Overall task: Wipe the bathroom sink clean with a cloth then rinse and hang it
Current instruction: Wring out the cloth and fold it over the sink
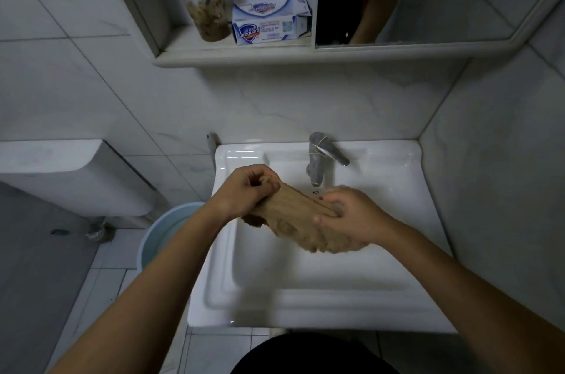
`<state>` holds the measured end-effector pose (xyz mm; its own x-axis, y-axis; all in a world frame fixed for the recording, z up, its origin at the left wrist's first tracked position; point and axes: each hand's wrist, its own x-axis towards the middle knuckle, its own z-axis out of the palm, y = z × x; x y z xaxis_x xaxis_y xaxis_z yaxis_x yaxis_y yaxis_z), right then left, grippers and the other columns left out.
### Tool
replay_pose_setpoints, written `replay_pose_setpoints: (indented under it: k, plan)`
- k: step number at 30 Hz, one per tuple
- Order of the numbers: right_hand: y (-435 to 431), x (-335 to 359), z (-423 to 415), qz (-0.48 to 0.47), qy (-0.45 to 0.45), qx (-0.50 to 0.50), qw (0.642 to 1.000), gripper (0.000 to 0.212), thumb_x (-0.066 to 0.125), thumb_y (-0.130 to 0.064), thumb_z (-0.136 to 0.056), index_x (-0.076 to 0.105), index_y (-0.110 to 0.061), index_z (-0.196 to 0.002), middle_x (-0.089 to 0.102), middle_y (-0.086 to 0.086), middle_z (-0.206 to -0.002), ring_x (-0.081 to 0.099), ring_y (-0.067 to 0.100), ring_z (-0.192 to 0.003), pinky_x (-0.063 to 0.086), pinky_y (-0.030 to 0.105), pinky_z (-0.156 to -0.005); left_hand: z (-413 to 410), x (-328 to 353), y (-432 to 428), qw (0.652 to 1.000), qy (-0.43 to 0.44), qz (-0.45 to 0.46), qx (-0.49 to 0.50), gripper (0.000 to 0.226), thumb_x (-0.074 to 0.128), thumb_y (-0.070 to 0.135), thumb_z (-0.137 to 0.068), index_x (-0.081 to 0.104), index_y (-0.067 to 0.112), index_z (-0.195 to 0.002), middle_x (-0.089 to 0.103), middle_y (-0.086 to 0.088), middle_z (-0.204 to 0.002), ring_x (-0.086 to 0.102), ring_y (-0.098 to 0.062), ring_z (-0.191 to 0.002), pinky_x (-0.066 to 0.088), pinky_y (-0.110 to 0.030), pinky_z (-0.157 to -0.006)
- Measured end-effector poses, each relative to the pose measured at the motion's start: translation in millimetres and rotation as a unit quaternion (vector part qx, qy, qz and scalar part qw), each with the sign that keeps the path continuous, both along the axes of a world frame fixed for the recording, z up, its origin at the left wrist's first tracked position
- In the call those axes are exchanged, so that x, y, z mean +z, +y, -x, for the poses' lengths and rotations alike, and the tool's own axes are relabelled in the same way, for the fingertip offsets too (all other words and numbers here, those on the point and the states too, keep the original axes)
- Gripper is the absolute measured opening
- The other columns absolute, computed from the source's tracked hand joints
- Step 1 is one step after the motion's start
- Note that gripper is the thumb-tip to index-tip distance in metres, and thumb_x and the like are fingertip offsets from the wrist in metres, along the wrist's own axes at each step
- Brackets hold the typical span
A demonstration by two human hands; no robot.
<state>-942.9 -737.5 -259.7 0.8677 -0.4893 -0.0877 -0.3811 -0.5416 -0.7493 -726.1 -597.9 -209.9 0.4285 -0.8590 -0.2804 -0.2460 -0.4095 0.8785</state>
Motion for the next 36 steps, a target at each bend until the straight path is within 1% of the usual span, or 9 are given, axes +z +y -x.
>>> replay_pose_setpoints:
  k: [3,8,14,16,18,20,23,30,36]
  plan:
    - [-8,0,1,-0.037,0.079,0.006,0.996,0.022,0.073,-0.034,-0.084,0.058,-0.019,-0.085,0.052,-0.009,-0.067,0.045,0.005,-0.057,0.04,0.027,-0.056,-8,-10,5,0.999,-0.04,0.006,0.001,0.01,0.068,0.019,-0.095,0.074,0.024,-0.089,0.072,0.0,-0.094,0.066,-0.013,-0.086,0.049,-0.018,-0.069]
    - [-24,7,5,0.002,0.145,-0.006,0.989,0.011,0.067,-0.023,-0.09,0.062,-0.032,-0.088,0.064,-0.005,-0.078,0.062,0.015,-0.069,0.044,0.022,-0.057,-19,-14,6,0.996,-0.088,0.017,0.007,0.012,0.07,0.013,-0.093,0.076,0.022,-0.089,0.074,0.007,-0.09,0.066,0.0,-0.083,0.047,-0.013,-0.073]
    - [-37,47,8,0.188,-0.086,-0.167,0.964,0.007,0.064,-0.017,-0.09,0.069,-0.018,-0.094,0.067,-0.003,-0.085,0.06,0.014,-0.075,0.049,0.029,-0.068,-32,9,4,0.973,-0.122,0.162,0.11,0.014,0.07,0.003,-0.09,0.076,0.016,-0.086,0.074,0.018,-0.077,0.065,0.001,-0.074,0.053,-0.019,-0.07]
    - [-33,25,19,0.184,-0.07,-0.183,0.963,0.009,0.061,-0.017,-0.093,0.069,-0.014,-0.095,0.066,0.0,-0.083,0.061,0.017,-0.075,0.05,0.03,-0.066,-28,-14,14,0.974,-0.153,0.132,0.104,0.013,0.07,0.005,-0.089,0.075,0.016,-0.084,0.076,0.008,-0.083,0.069,-0.01,-0.079,0.058,-0.027,-0.078]
    - [-24,-11,35,0.148,0.05,-0.14,0.978,0.013,0.058,-0.019,-0.093,0.071,-0.019,-0.089,0.068,0.001,-0.077,0.065,0.023,-0.073,0.053,0.035,-0.065,-20,-50,30,0.986,-0.161,0.025,0.029,0.02,0.069,0.011,-0.088,0.073,0.026,-0.077,0.077,0.006,-0.083,0.072,-0.012,-0.081,0.06,-0.036,-0.082]
    - [-20,-35,51,0.117,0.066,-0.16,0.978,0.013,0.063,-0.016,-0.091,0.075,-0.022,-0.087,0.071,-0.001,-0.073,0.067,0.021,-0.068,0.056,0.038,-0.065,-17,-74,41,0.988,-0.151,-0.007,0.033,0.022,0.07,0.013,-0.089,0.073,0.031,-0.077,0.076,0.01,-0.08,0.069,-0.003,-0.078,0.057,-0.025,-0.078]
    - [-23,-36,52,0.109,0.018,-0.205,0.973,0.013,0.067,-0.01,-0.088,0.077,-0.017,-0.088,0.07,-0.001,-0.068,0.065,0.017,-0.062,0.057,0.037,-0.063,-20,-74,34,0.988,-0.108,0.029,0.111,0.012,0.069,0.007,-0.091,0.078,0.014,-0.088,0.076,0.007,-0.084,0.066,0.001,-0.075,0.051,-0.01,-0.069]
    - [-33,-30,48,0.017,-0.004,-0.203,0.979,0.007,0.07,-0.013,-0.089,0.076,-0.015,-0.088,0.071,0.005,-0.074,0.068,0.025,-0.073,0.059,0.044,-0.073,-29,-68,29,0.991,-0.014,0.013,0.134,0.005,0.077,0.009,-0.087,0.075,0.007,-0.082,0.071,-0.002,-0.071,0.064,-0.016,-0.067,0.053,-0.028,-0.068]
    - [-36,7,43,0.01,-0.108,-0.228,0.968,0.012,0.066,-0.003,-0.087,0.076,-0.011,-0.089,0.069,0.003,-0.073,0.063,0.015,-0.066,0.051,0.025,-0.06,-23,-46,28,0.979,0.067,0.085,0.174,0.013,0.074,0.005,-0.088,0.07,-0.007,-0.09,0.07,-0.013,-0.074,0.066,-0.018,-0.064,0.059,-0.026,-0.067]
